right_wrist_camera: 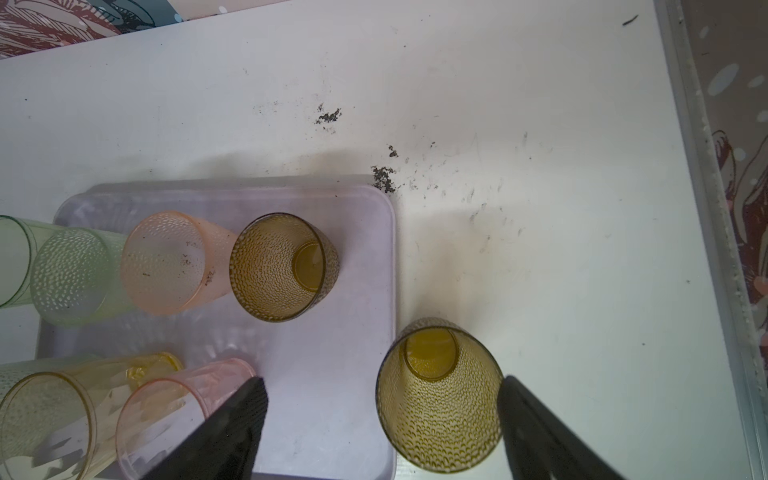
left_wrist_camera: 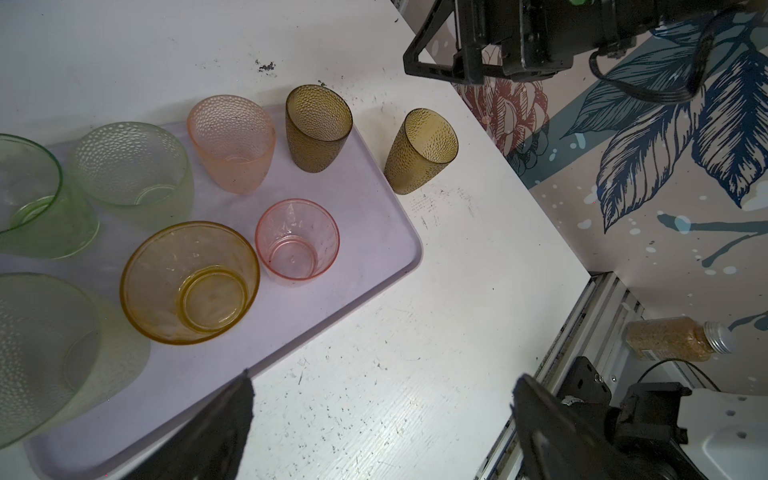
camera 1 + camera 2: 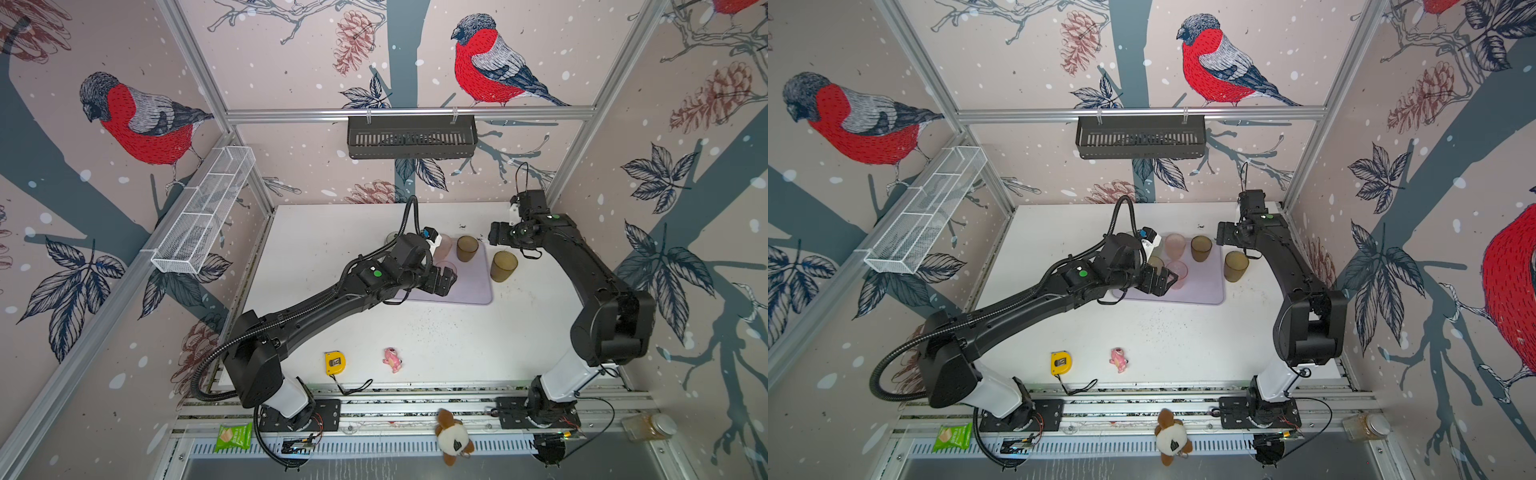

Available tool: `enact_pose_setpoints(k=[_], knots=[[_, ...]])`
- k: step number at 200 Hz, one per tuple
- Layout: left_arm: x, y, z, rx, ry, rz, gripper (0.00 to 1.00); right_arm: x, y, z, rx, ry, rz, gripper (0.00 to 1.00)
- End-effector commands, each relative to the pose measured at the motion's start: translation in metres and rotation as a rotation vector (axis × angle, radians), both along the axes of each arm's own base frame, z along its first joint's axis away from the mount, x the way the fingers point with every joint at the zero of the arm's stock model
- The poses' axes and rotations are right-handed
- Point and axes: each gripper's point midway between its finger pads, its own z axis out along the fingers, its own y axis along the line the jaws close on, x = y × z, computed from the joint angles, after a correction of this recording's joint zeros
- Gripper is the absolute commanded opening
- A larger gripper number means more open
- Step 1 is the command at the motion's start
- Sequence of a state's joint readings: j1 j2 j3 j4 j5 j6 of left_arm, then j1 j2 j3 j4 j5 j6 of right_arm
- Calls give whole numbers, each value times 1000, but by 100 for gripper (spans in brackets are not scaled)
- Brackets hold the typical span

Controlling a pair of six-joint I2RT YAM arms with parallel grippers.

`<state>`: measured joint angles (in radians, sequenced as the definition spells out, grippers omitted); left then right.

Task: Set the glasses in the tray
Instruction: 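Move the right gripper to the other olive cup beside the tray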

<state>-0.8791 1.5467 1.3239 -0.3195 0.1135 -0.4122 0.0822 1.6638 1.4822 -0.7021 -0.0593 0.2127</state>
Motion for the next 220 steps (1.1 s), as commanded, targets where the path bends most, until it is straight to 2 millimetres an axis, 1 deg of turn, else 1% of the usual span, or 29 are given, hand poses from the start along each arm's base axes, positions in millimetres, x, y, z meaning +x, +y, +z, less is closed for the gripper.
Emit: enact_pose_setpoints(k=[1,30,50,86,131,147,172,195,220], knots=[[0,-8,9,-32,-22,-30,97,-11,-7,1,-4,14,-13,91],[-2,-8,8,-29,-17,-37,97,-24,-18,-3,-21,25,-24,91],[-3,-9,6,-27,-14,-44,97,-32,-26,-10,-30,43,-34,92],[-6,-13,5,-24,-16,-60,97,-44,-41,-15,-3,48,-65,92],[-8,-18,2,-18,-11,-78,97,-52,-54,-27,27,77,-88,91],[-10,-21,4,-26,-13,-86,97,-54,-59,-28,22,77,-97,91],[-11,-25,5,-37,-16,-99,97,-56,-68,-35,21,96,-117,91],[-12,-29,5,-38,-17,-114,97,-56,-71,-41,29,112,-123,90],[-9,-34,8,-34,-25,-122,97,-55,-72,-51,33,134,-123,89]])
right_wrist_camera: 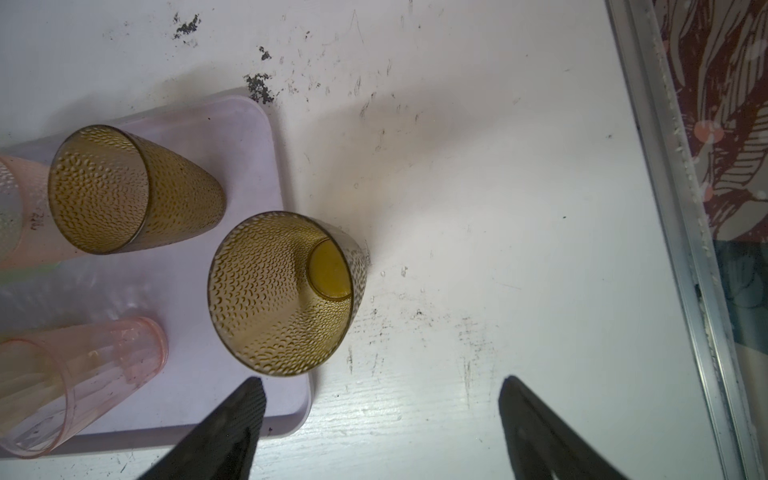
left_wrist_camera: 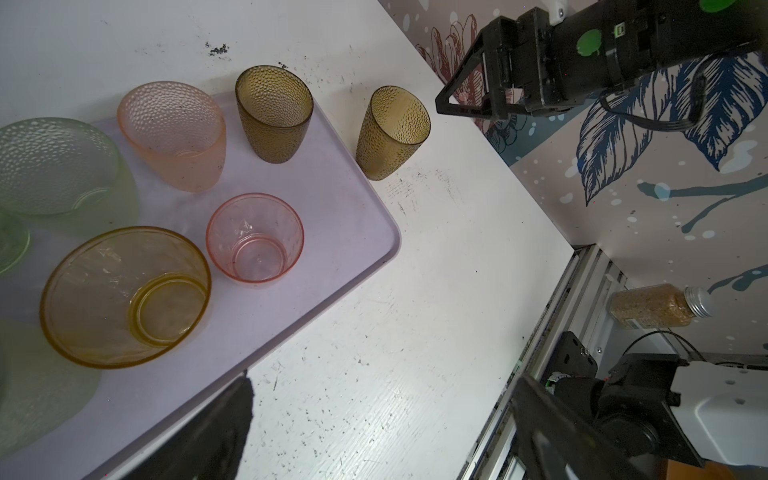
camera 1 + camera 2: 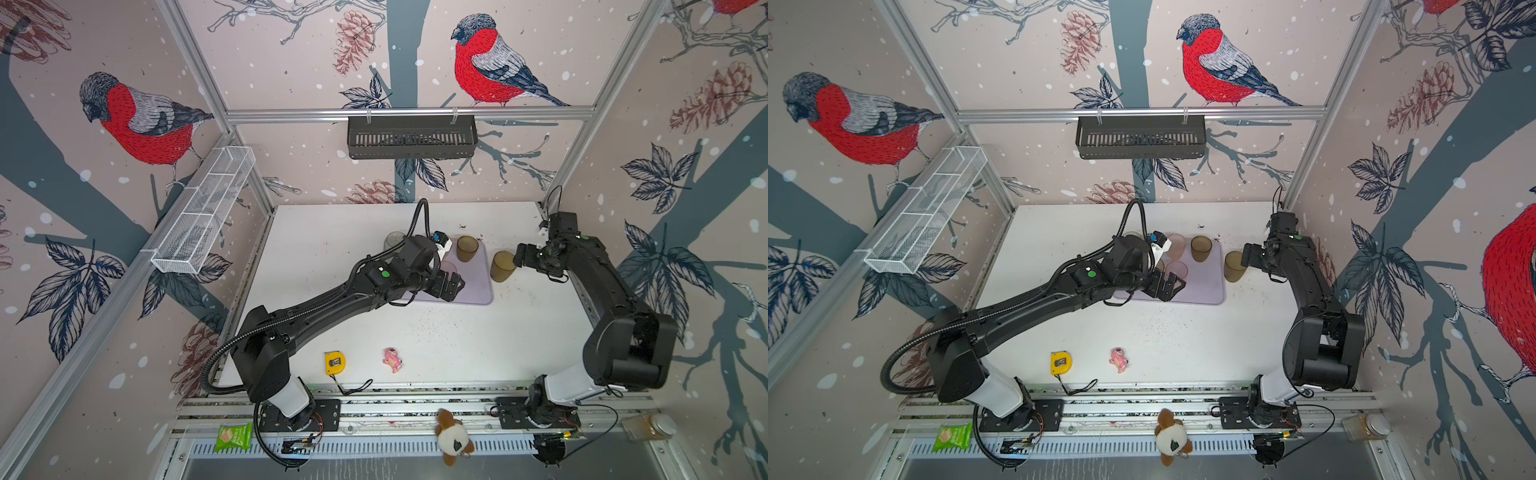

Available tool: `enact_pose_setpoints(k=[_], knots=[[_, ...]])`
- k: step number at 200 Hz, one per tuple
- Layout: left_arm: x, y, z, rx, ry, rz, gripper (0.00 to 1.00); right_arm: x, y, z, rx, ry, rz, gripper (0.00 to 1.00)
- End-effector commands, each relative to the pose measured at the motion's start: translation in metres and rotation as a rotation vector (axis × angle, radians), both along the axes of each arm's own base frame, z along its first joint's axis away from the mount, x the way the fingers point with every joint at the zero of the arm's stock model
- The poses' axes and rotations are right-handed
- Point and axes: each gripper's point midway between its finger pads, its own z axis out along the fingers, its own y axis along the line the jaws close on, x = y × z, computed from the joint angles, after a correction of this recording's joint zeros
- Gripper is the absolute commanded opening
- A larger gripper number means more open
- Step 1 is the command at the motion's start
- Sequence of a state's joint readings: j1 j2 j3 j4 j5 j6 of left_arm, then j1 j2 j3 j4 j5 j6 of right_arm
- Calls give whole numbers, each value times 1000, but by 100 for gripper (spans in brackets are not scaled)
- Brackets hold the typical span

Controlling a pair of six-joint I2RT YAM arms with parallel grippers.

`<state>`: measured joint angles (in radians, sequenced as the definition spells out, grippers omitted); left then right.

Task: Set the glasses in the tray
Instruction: 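Move the right gripper to the other olive cup beside the tray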

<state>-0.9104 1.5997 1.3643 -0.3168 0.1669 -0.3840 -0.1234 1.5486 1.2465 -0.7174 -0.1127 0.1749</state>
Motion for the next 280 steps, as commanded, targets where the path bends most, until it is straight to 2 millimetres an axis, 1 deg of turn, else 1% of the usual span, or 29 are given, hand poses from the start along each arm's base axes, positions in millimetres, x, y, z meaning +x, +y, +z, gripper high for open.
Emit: enact_pose_setpoints(k=[1,27,67,133,183,195,220,280], knots=[[4,-11,13,-36,-35,-30,97,3,2,-5,5,2,24,89],[6,-16,18,-43,-42,-41,97,7,4,-8,19,-4,23,89],[4,-12,13,-32,-36,-37,97,18,4,-7,27,-11,23,88],[4,-9,13,-24,-43,-27,97,31,5,-16,38,7,25,77],[3,-8,12,-19,-47,-33,97,34,8,-26,42,24,31,69],[3,-8,14,-25,-51,-36,97,35,9,-28,45,26,31,67],[3,-10,17,-33,-56,-41,97,36,11,-32,46,31,34,61],[3,-12,15,-33,-53,-49,97,38,13,-38,49,43,37,48]])
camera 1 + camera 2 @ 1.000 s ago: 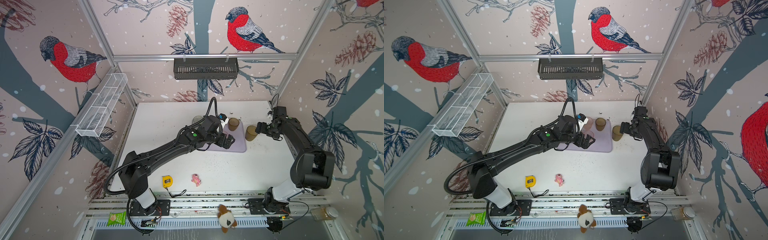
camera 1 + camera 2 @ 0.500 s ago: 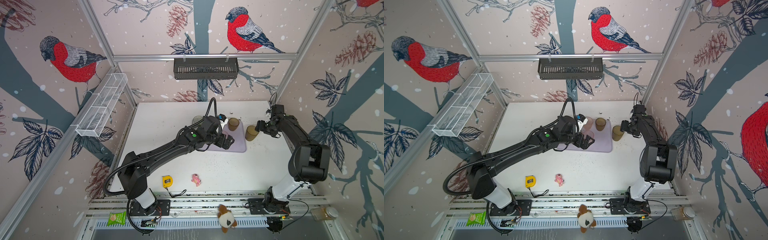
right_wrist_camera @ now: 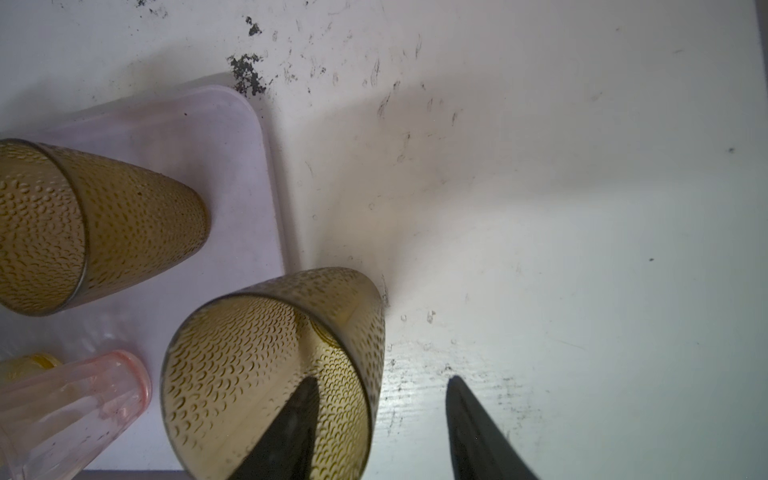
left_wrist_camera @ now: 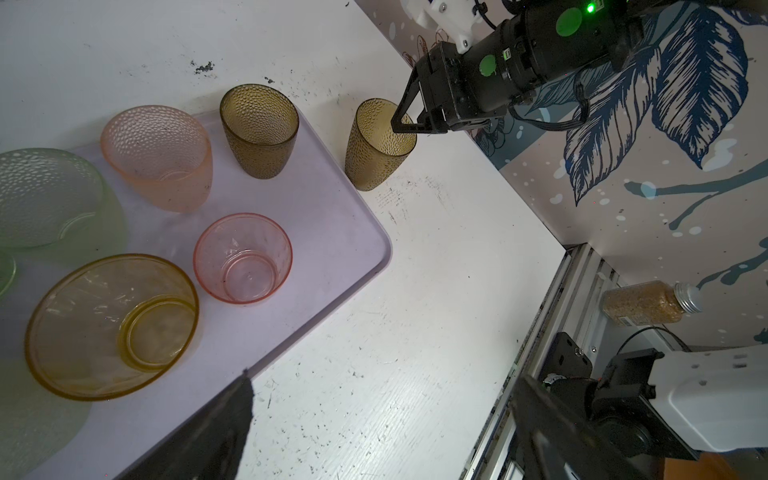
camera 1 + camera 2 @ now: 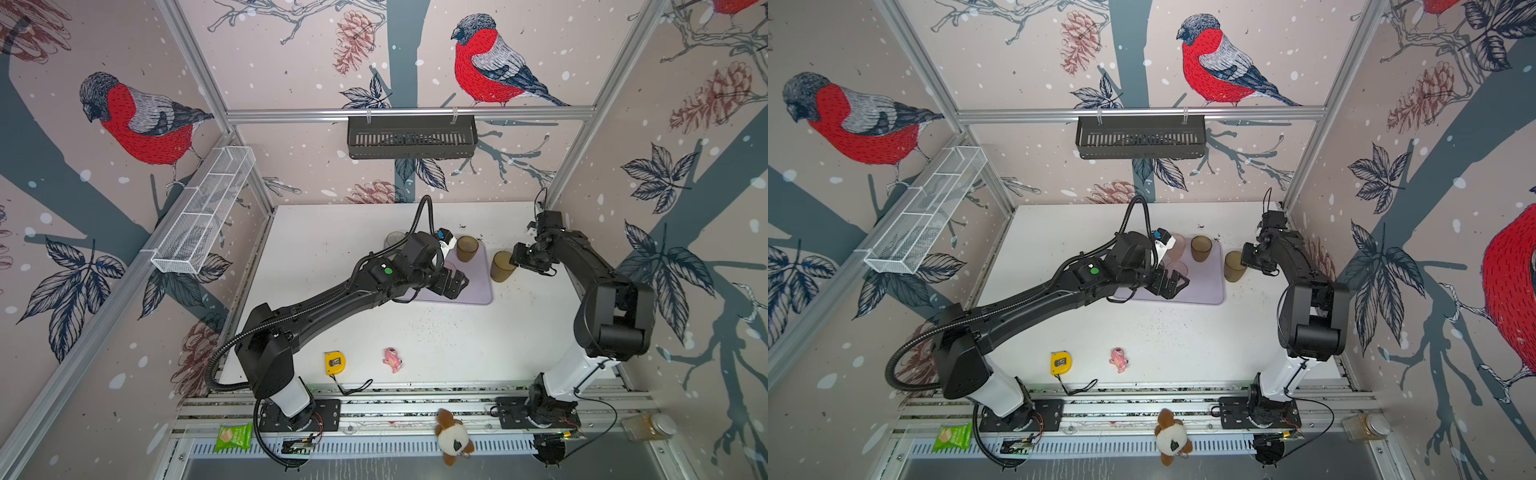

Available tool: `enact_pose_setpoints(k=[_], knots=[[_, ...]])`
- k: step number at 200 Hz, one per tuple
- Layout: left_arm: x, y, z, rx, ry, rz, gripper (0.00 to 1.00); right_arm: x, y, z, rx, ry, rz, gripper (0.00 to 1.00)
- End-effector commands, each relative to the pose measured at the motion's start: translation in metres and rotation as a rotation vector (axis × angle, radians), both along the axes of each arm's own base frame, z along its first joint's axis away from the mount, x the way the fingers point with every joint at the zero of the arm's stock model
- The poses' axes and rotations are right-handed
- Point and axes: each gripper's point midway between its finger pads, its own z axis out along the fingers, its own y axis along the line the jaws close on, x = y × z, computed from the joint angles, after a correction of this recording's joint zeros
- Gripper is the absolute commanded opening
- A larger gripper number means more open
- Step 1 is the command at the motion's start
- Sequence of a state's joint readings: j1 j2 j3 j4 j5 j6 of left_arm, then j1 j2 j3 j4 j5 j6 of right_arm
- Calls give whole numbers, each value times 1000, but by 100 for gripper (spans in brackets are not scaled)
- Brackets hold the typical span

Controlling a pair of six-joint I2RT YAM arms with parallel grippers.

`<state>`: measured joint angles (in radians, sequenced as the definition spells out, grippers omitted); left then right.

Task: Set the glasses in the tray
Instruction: 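Move the right gripper to the other olive cup beside the tray, then lower the right gripper into the olive cup and close on its rim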

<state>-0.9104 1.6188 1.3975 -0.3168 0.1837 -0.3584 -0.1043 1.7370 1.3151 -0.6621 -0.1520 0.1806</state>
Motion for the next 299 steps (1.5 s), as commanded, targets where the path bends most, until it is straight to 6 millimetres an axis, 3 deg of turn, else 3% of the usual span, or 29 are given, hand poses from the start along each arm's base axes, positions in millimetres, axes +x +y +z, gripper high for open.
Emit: enact_pose_setpoints(k=[1,299], knots=[[2,-5,9,-25,-34,-20,97,6,2,1,4,-18,5,48],[2,-2,9,-19,-38,-10,97,10,3,-5,-19,-5,12,18]])
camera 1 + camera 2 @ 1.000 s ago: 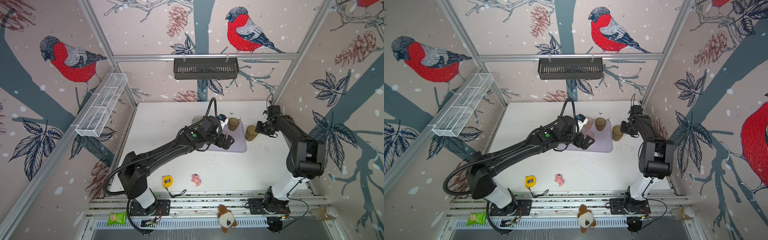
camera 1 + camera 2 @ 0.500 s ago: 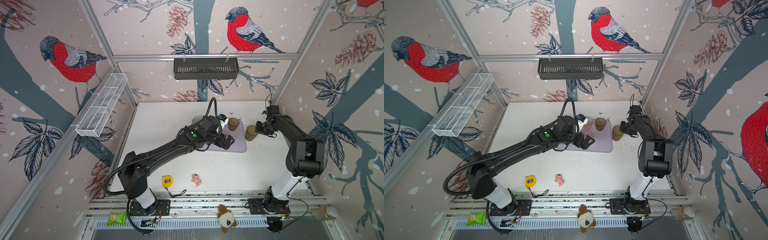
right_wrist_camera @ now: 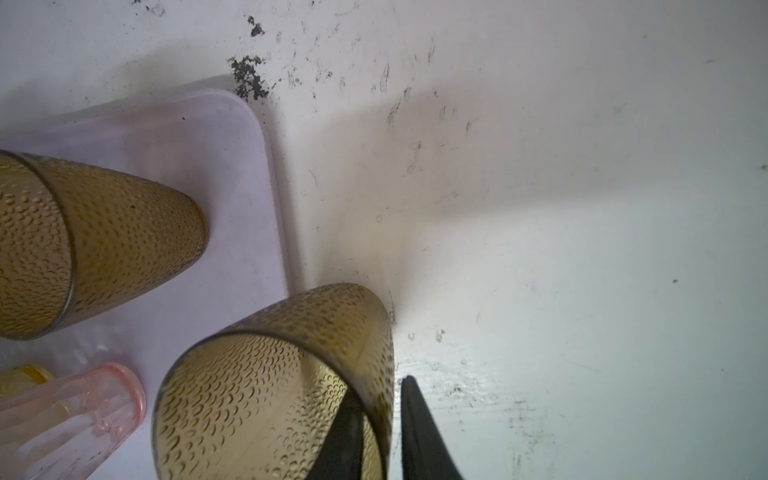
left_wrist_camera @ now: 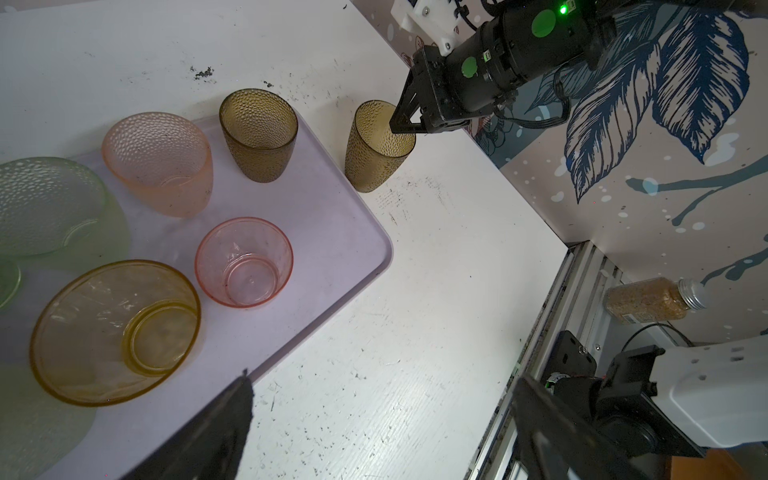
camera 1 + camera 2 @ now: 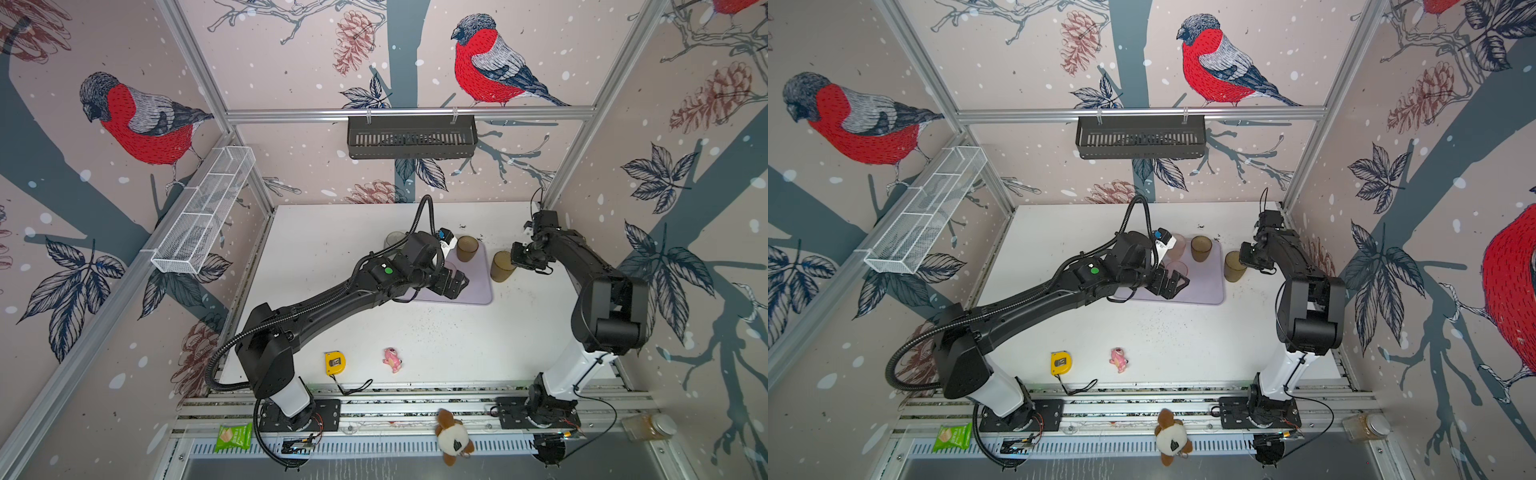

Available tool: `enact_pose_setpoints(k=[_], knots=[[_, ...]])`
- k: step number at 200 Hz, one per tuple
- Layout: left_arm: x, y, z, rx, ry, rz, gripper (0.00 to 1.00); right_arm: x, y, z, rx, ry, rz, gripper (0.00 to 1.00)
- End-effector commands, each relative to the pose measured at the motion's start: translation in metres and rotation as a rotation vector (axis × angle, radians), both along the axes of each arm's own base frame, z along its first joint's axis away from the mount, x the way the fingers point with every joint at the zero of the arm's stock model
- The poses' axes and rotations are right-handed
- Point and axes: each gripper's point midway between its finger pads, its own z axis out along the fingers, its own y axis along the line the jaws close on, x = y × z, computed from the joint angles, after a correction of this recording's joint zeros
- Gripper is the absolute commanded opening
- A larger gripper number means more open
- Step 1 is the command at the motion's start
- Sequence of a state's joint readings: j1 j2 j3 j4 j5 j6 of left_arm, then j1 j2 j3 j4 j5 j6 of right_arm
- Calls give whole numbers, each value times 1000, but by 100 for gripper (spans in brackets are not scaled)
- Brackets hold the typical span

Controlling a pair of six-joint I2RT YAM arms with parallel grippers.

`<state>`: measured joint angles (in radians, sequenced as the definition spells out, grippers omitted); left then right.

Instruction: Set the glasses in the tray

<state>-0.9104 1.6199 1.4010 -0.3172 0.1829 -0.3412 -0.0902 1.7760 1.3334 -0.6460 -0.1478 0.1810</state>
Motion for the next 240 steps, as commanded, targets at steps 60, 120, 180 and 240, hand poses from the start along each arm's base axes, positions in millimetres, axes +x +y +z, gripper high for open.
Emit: enact_pose_setpoints(k=[60,120,180,240], knots=[[1,0,9,-24,-25,4,97,1,-2,1,-16,-7,0,16],[1,1,9,-22,-26,8,97,0,-1,1,-17,-5,4,13],[0,2,9,-26,-27,11,97,-1,-2,6,-27,-12,2,9],[-1,5,9,-32,-27,17,97,-4,-1,20,-38,-32,5,3]])
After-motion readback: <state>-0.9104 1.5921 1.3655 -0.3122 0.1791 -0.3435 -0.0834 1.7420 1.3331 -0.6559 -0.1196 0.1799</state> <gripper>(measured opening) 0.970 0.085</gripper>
